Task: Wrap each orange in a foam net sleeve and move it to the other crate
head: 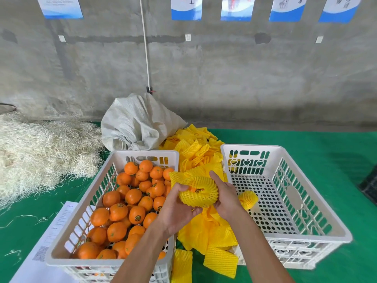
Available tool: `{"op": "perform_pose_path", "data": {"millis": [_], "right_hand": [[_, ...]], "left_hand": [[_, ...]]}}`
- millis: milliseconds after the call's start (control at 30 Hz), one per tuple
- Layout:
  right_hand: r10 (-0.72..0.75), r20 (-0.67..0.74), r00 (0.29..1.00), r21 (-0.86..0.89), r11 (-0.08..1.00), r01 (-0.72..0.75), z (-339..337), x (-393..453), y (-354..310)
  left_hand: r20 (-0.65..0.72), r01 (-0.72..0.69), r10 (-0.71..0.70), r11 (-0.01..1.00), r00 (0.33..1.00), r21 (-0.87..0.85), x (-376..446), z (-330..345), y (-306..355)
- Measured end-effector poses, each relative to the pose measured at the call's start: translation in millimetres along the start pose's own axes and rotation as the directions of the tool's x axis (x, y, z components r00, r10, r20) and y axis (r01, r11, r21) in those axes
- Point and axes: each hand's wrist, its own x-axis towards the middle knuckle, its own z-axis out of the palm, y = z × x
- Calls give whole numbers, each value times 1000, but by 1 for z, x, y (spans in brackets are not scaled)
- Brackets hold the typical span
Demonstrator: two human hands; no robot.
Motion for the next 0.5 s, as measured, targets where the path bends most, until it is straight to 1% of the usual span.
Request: {"op": "perform_pose_path", "data": {"millis": [67,100,200,300,333,367,433,467,500], "right_hand": [[-39,-18,999,-100,994,37,2,0,5],[-57,-25,998,-118,991,54,4,0,7],[-71,-39,997,-70,995,69,9,1,4],[-132,-51,990,-150,981,123,9,3,1],[-129,-57,990,-183,976,116,9,4,1],[-95,-66,993,-195,978,80,9,4,2],[17,-77,997,-181,983,-31,8,5,4],[49,-80,996,-187,980,-63,8,5,5],[37,-84,996,-217,975,-54,8,5,6]], "left_hand": [[20,-28,31,991,999,-128,1,2,-3],[34,-29,35,985,999,-172,2,3,-4],[56,26,-16,983,998,-180,1,7,-3],[90,126,-112,979,990,-163,-2,4,3],[87,146,-135,979,987,-144,-3,3,5],[79,153,-145,981,986,-120,-2,2,7],[60,139,-134,987,989,-76,-1,1,9],[41,125,-123,991,992,-57,0,0,9],[14,113,-113,993,994,-38,1,-1,9]]}}
